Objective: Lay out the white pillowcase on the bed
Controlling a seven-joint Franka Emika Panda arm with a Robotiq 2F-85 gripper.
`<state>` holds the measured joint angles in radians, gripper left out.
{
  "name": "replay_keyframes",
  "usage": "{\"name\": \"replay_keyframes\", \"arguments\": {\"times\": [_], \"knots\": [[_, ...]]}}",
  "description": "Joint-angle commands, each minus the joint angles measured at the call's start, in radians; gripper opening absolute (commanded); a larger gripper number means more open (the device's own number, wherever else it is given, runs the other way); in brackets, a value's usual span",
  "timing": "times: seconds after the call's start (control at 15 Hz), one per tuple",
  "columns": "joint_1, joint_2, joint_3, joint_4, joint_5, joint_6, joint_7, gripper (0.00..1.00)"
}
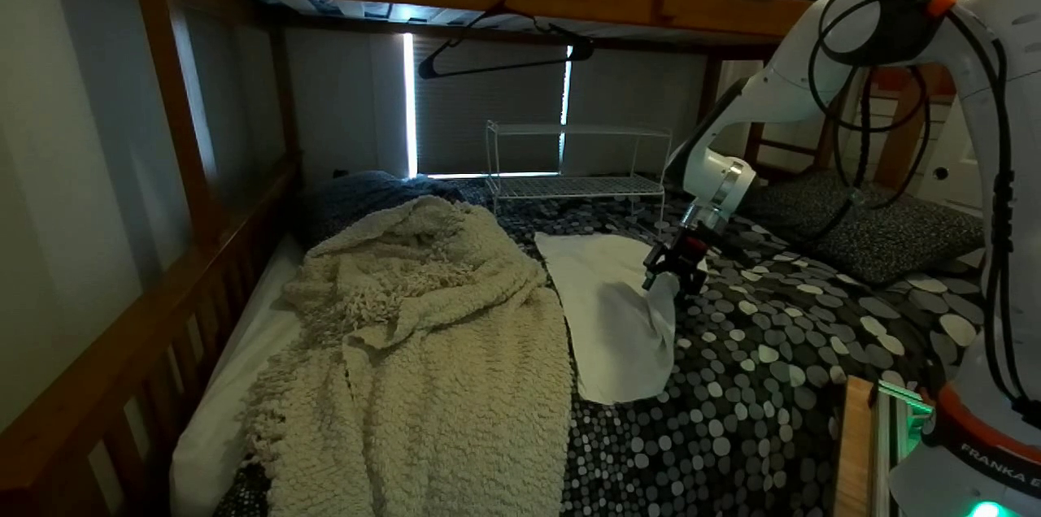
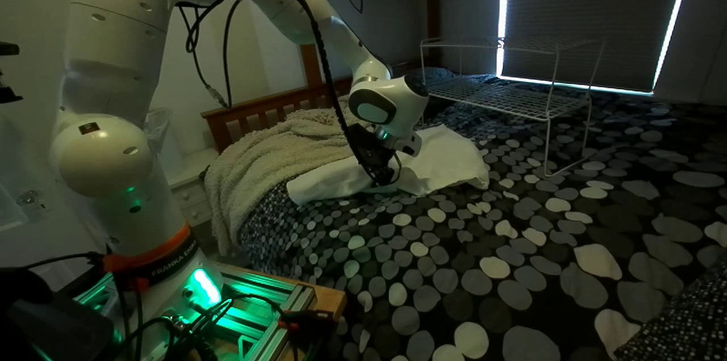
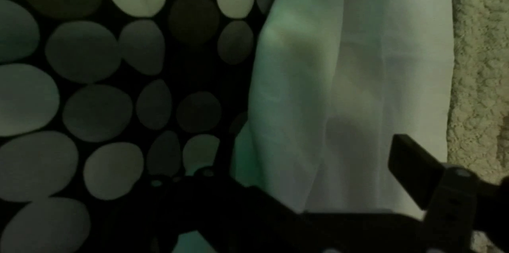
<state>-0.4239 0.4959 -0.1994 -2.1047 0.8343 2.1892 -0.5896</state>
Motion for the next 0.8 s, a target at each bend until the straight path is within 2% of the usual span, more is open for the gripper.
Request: {"name": "replay_keyframes", "arguments": {"times": [0.0,0.53,0.6,0.73], "knots": [[-0.019,0.002,0.030,-0.019,0.077,0.057,-0.066,0.65],[0.000,-0.023,0.006,-0.040,0.027,0.033,-0.035,0.04],[0.001,-0.024,0.005,-0.041,0.019,0.033,-0.033,0.01],[0.004,-0.036,0.002,-0.044,-0.007,0.027,-0.029,0.00]]}}
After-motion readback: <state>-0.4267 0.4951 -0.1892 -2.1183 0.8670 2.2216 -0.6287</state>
